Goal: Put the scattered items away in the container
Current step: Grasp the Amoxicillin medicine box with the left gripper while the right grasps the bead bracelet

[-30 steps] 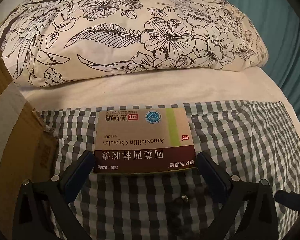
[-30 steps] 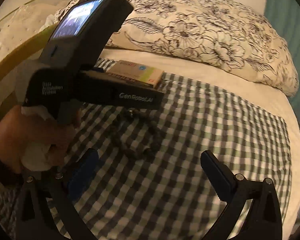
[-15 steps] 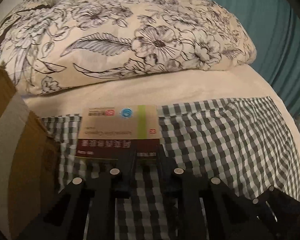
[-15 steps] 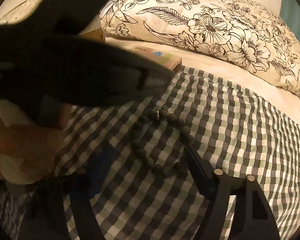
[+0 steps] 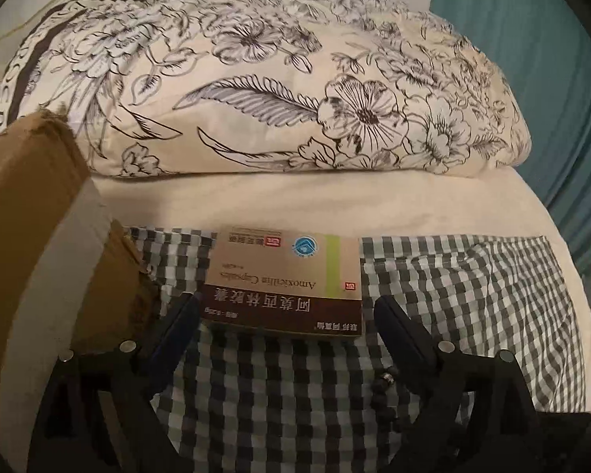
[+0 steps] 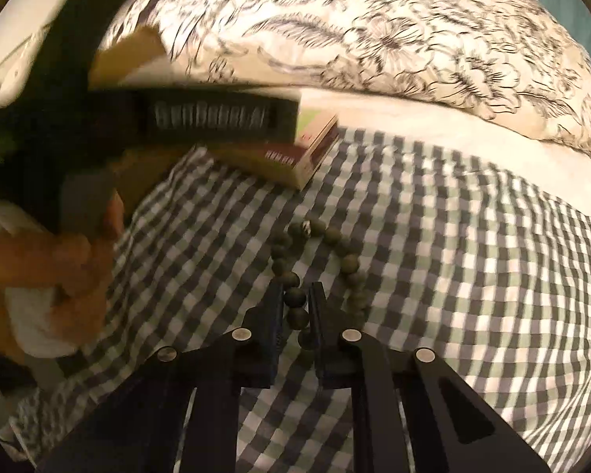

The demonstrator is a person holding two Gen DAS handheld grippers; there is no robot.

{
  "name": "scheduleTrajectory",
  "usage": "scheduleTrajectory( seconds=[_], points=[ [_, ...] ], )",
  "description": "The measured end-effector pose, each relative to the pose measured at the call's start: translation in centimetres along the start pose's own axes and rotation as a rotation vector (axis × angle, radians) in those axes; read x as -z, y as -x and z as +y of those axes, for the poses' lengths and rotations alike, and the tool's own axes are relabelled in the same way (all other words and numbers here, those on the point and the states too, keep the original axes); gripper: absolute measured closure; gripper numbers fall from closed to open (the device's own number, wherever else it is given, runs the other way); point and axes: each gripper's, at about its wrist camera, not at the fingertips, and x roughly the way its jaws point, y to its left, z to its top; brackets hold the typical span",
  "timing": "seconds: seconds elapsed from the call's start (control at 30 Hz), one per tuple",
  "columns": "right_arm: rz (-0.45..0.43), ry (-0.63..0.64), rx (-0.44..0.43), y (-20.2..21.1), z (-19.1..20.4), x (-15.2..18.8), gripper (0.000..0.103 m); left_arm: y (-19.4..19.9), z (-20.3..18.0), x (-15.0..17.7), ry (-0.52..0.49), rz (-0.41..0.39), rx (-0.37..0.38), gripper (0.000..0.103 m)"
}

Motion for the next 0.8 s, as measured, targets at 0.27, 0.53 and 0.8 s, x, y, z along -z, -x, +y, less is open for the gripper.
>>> scheduleTrajectory(
  seconds=[0.27,0.53,0.8],
  points=[
    [-0.062,-0.049,0.017,3.4,-1.5,-0.7,0.092,-2.9,-0.4,0.2,-0.022,0.05,-0.042,0.004],
    [-0.083,-0.033,0.024,4.5,-1.3,-1.0,0.092,-4.4,-0.8,0.2,-0.036,0.073,-0.045,0.0],
    [-0.117,-0.065,0.033,5.9,-1.7,-1.5,0.092,-2.5,-3.2,0.8,-0.137,0.048,-0.017,0.048]
  ],
)
